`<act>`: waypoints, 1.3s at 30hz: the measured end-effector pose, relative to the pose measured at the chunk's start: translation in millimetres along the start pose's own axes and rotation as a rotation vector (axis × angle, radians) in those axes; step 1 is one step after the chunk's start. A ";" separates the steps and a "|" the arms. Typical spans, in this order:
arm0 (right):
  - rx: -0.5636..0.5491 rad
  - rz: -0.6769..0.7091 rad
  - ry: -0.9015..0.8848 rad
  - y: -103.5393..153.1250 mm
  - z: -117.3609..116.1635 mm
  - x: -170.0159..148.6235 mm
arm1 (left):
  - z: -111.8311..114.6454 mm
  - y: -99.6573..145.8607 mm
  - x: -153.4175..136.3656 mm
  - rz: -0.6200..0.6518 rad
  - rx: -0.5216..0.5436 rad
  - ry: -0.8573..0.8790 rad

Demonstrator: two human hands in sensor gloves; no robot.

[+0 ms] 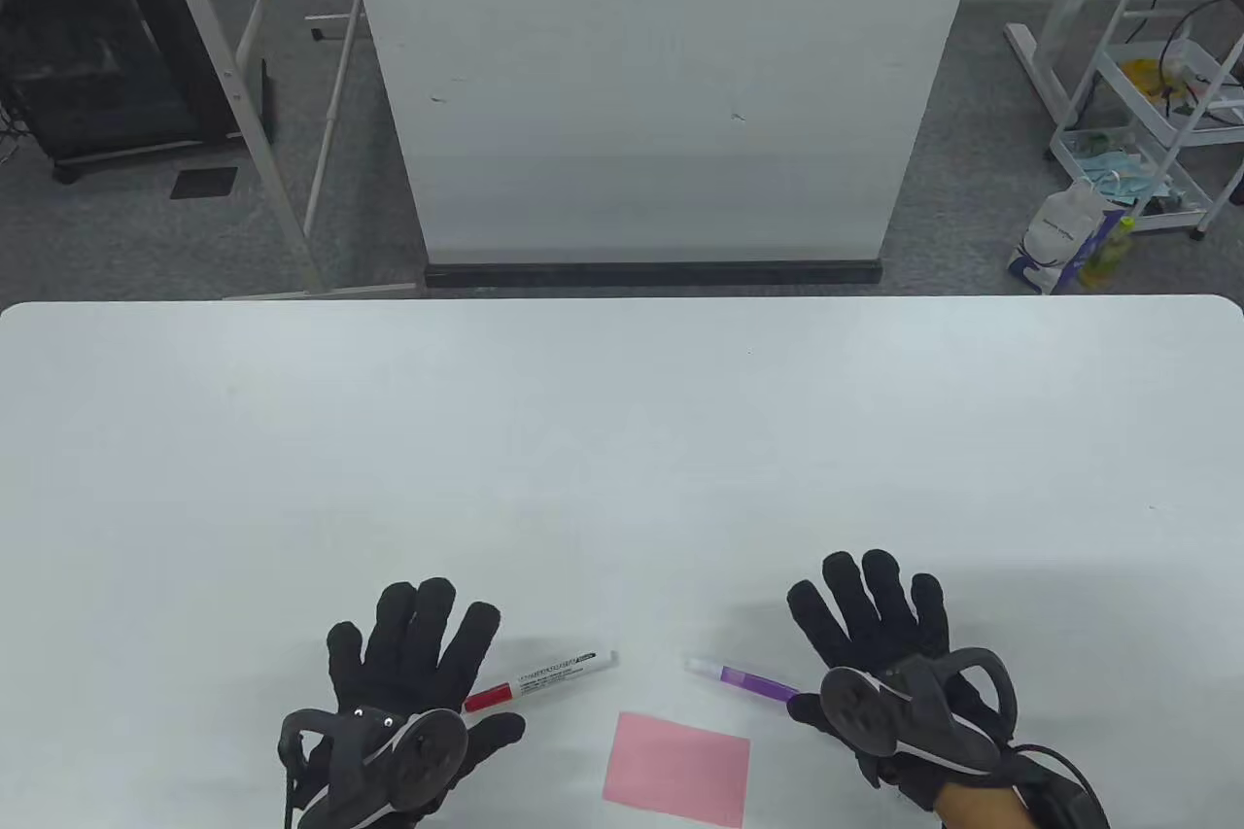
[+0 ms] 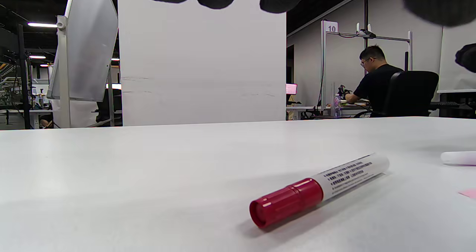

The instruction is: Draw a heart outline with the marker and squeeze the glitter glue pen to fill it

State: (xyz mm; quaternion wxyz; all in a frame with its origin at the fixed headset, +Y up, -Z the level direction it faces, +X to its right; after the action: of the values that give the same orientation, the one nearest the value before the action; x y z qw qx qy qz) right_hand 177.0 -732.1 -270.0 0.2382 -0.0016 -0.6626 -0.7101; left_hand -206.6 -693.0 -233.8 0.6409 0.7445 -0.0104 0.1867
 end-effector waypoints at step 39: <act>0.022 0.002 -0.045 -0.7 0.2 -1.6 | 17.3 -9.2 -5.2 -0.071 -0.047 0.013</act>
State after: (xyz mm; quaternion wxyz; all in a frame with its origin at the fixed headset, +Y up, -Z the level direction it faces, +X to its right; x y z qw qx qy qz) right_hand 178.1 -731.3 -271.1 0.2240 -0.0157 -0.6756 -0.7022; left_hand -204.5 -709.1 -245.9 0.6645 0.7279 0.0158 0.1685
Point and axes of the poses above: the tracker on the back of each hand, its own x axis roughly to the thumb side, its own y axis roughly from the fingertips to the wrist, z = x × y, the point moved 3 cm from there along -y, roughly from the wrist to the fingertips, and after that the axes turned 13 degrees about y, right-handed, at the moved point
